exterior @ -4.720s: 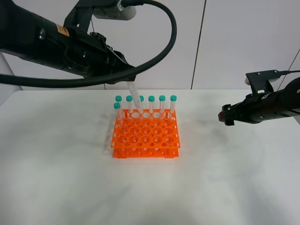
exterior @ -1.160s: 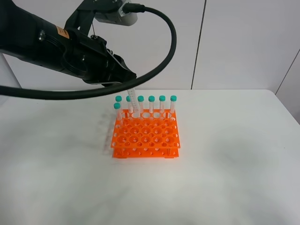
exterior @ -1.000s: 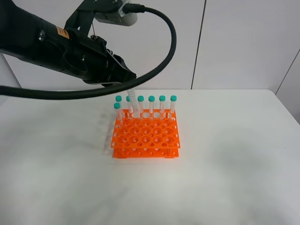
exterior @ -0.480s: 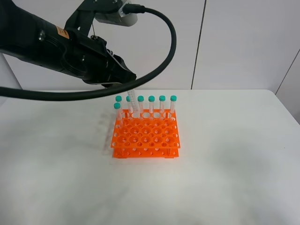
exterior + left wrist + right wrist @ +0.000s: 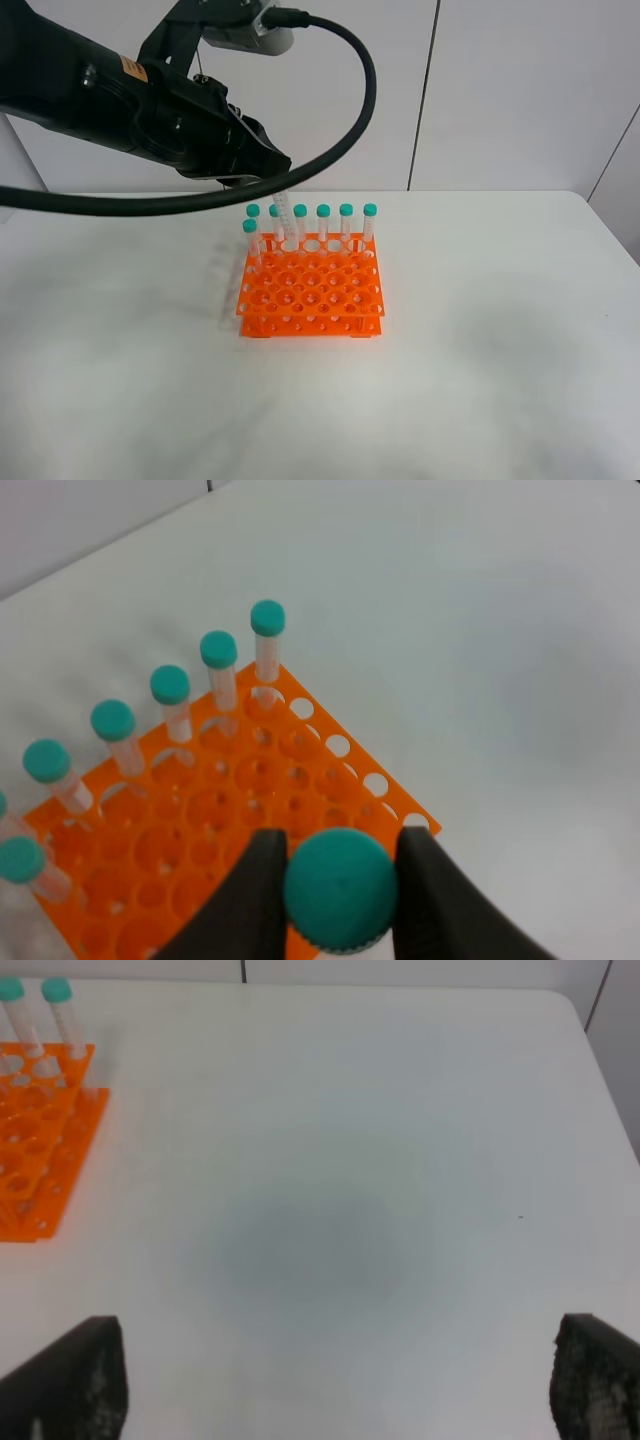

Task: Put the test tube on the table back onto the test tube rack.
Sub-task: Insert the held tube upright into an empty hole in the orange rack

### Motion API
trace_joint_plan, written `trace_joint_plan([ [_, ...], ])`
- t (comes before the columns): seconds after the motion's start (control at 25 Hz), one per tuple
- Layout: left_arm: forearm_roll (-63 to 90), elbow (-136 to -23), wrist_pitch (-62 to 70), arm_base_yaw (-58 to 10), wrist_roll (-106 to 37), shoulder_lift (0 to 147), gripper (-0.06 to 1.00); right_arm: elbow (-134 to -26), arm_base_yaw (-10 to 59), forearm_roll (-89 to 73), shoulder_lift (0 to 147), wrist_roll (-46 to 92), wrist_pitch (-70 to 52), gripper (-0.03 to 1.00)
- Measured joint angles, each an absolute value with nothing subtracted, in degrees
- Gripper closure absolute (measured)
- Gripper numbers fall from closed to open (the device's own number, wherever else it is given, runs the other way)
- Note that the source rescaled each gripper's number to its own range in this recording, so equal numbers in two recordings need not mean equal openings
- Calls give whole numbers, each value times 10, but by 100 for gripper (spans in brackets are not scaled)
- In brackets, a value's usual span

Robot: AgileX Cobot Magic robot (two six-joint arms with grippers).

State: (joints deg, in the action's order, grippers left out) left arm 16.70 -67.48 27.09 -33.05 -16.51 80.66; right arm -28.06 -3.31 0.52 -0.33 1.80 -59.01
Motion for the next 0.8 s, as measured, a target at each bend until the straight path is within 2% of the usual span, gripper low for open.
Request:
trace_joint_plan([
  [0.32,167,-675,235,-329,-168,807,94,-281,-33,5,-3,16,-590,6],
  [0.8,167,-661,179,-262,-188,864,94,-281,-33,5,-3,16,-590,6],
])
